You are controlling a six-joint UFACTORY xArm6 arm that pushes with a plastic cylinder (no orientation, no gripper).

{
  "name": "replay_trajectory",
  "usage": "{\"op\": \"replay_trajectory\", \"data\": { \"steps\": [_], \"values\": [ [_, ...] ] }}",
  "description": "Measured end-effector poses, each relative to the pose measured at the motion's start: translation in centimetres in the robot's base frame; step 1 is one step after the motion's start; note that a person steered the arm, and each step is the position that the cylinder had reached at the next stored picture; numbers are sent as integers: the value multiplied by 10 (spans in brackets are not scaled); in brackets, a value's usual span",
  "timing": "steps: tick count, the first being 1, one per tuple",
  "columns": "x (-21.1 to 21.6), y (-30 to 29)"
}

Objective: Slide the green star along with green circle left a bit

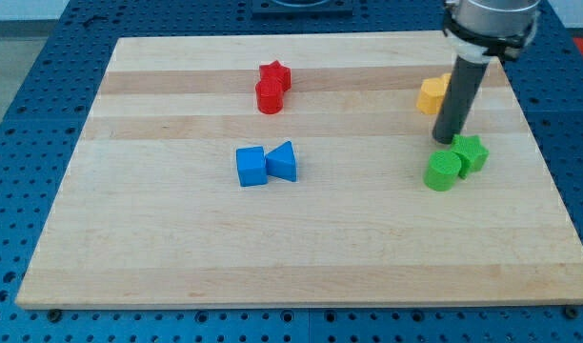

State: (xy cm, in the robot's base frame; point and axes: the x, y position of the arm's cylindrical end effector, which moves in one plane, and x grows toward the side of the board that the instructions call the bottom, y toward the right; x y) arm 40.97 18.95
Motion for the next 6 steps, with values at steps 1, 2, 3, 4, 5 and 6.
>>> {"op": "replay_trajectory", "data": {
  "steps": [1,2,3,4,5,6],
  "values": [
    [-10,43],
    [31,59],
    [38,33],
    [37,0],
    [34,-19],
    [15,-22]
  ]
}}
